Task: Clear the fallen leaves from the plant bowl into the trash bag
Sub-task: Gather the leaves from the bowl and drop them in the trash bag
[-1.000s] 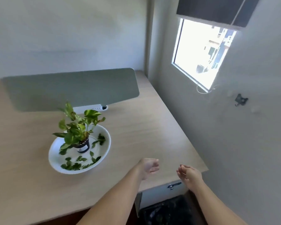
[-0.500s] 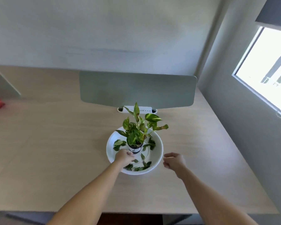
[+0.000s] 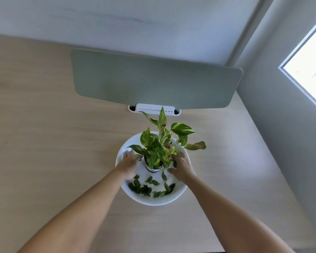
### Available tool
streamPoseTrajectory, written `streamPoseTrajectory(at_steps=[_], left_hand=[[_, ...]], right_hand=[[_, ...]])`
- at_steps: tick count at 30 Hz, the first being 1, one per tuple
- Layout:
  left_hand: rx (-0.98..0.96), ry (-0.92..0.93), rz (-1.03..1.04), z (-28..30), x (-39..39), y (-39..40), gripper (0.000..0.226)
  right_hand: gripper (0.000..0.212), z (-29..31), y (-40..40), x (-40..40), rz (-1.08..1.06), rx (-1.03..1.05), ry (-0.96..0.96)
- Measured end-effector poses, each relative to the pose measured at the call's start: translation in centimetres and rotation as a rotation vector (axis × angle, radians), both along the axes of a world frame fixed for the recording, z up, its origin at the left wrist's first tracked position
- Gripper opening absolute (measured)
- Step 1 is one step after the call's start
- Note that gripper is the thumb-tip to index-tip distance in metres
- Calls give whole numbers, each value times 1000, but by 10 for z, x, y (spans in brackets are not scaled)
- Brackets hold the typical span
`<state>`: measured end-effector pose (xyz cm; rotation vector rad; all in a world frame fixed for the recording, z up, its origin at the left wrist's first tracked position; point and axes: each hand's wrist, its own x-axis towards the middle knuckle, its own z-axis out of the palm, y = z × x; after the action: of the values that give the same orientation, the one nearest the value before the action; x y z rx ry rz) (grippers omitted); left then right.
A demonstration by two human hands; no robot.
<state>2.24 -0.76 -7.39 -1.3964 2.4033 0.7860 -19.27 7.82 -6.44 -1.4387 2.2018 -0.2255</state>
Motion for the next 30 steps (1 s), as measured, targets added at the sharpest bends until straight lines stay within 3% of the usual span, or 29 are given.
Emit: streamPoseTrajectory(at_steps=[3,6,11,14,16,19,23,25,30], left_hand=[[-83,-71,-43,-11,-3,1,71],[-207,7,32,-19,-4,6,64],[-262,46,61,-22,0,15,26],[-262,125,148,-20,5,20,24],[-166,271,312,-19,6,22,29],[74,483,619,-10,8,24,13],[638,774,959,3,4,33,17],[816,801,998,10,-1,43,16],[1075,795,875,28,-35,84,17]], right_hand=[[74,-17,-19,-3,121,87,96],[74,-29,-24,2,138,142,107],[20,-33,-4,13,22,-68,23],[20,-27,6,11,-75,-79,-58],[23,-20,10,10,-166,-80,-119],[19,-10,17,9,-336,-146,-220],[13,5,37,1,-604,-224,-418],[12,11,50,-6,-701,-252,-548],[8,28,97,-39,-872,-382,-896]])
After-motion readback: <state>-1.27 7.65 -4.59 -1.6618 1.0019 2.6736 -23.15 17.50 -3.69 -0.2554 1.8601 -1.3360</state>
